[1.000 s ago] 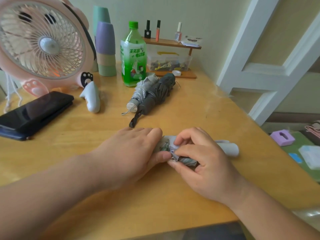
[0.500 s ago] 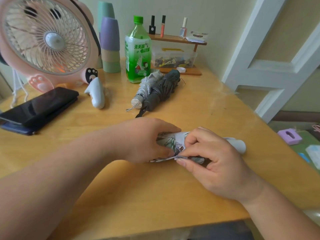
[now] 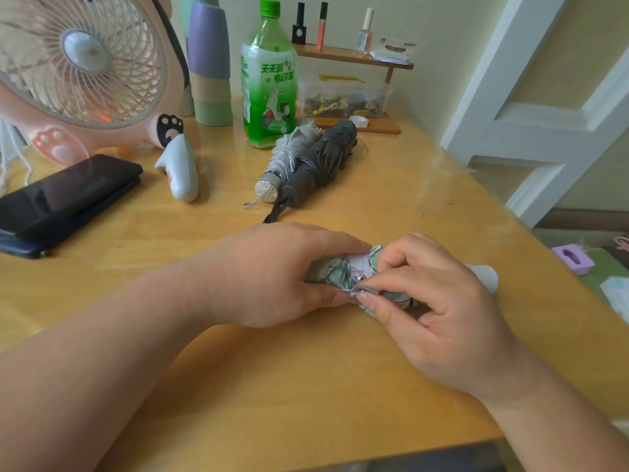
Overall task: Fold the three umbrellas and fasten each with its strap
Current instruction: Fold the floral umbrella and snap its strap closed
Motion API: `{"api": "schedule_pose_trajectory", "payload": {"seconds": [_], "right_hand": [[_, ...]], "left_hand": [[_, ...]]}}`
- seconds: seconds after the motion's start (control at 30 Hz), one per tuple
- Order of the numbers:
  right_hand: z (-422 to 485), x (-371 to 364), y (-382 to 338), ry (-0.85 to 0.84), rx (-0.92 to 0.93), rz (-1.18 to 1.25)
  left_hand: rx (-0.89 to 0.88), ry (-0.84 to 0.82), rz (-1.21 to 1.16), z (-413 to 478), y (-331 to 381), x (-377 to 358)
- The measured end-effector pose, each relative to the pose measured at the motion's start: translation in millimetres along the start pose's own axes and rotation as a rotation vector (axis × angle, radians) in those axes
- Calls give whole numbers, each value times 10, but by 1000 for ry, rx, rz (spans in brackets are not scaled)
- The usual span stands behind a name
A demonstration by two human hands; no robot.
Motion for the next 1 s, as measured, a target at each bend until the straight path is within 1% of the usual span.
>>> {"api": "schedule_pose_trajectory", "payload": {"seconds": [0.07, 0.13, 0.23, 0.33, 0.43, 0.57, 0.67, 0.77, 0.9, 1.0], "right_hand": [[-7, 25, 15, 8, -4, 4], [-8, 40, 41, 7, -22, 33], [0, 48, 67, 3, -44, 75], [0, 71, 101, 5, -80, 109], [5, 71, 129, -3, -110, 141], [7, 63, 163, -10, -130, 187], [5, 68, 197, -8, -150, 208], [22, 79, 228, -1, -165, 236], [30, 79, 253, 6, -174, 237], [32, 81, 276, 24, -192, 262]], "left_hand": [[-6, 11, -68, 17, -28, 1], [-2, 16, -84, 44, -52, 4], [-49, 73, -21, 46, -9, 39], [-170, 206, 75, -19, 135, 121], [-244, 315, 126, -75, 215, 180], [-282, 371, 233, -144, 291, 195], [-242, 378, 260, -172, 343, 187], [-154, 364, 312, -174, 339, 148], [-69, 298, 404, -124, 274, 57], [-21, 281, 458, -43, 234, -5]]}}
Point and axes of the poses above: each hand's wrist, its own z-axis towards the middle knuckle, its own x-axis out of the back of the hand, y = z × x, the point moved 9 cm from there along z, towards the middle knuckle, and after that the axes turned 1 degree about z, right-handed, at the moved point
